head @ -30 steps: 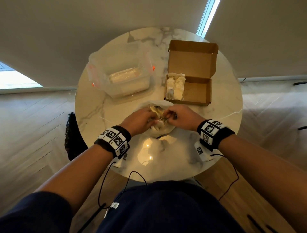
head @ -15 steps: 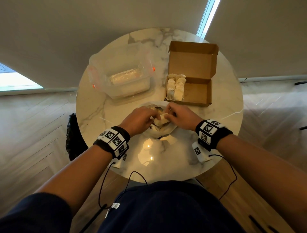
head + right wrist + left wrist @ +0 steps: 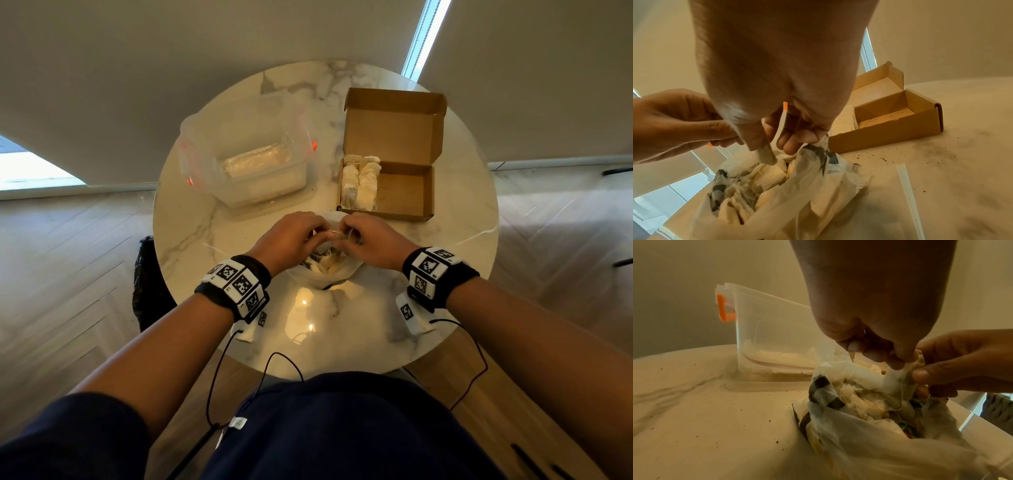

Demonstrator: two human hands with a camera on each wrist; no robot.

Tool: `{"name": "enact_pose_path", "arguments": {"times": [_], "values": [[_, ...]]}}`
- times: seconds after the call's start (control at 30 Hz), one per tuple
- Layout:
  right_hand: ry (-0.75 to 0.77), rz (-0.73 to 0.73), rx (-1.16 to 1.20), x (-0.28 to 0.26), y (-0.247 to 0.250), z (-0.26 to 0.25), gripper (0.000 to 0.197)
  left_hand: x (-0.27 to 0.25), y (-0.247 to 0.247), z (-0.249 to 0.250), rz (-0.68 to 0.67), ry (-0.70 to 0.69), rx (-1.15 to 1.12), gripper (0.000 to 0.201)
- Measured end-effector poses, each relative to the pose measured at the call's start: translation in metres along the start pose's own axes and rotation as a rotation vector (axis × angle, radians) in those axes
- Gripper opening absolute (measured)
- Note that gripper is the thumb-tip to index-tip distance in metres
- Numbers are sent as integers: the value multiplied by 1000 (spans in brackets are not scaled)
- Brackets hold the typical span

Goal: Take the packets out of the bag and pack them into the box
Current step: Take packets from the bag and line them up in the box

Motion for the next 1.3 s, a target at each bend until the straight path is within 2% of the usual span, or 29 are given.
{"name": "enact_pose_path", "arguments": {"times": [0.13,0.23,0.33,0.6,0.7,0.8,0.93,1.2,1.3], "values": [[-55,70,4,-2,4,9,10,0,-8,-14,-15,151,-68,16],[-115,118,15,-7,7,19,9,-3,-31,-26,-148,251,-64,6],[-164,136,42,-10,9,26,9,-6,-53,-33,-259,286,-6,9],[-186,144,45,-13,11,32,13,-6,-62,-19,-262,198,29,10],[-180,150,54,-14,12,33,11,-4,-58,-15,-268,152,1,16],[-189,152,61,-15,13,36,11,0,-48,-18,-209,121,-15,22],[-184,156,64,-15,14,38,11,2,-38,-19,-168,75,-3,21],[-180,167,62,-16,14,39,9,4,-51,-18,-212,69,57,35],[-175,170,55,-16,15,37,9,2,-59,-19,-268,60,97,29]]}}
Point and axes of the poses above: each hand's wrist, its own x-axis towards the middle knuckle, its own y-axis out of the back of the hand, z = x × y, the point moved 9 cm from there along x, towards the middle knuckle, and after that the axes turned 5 degrees about y, right-handed, at the moved point
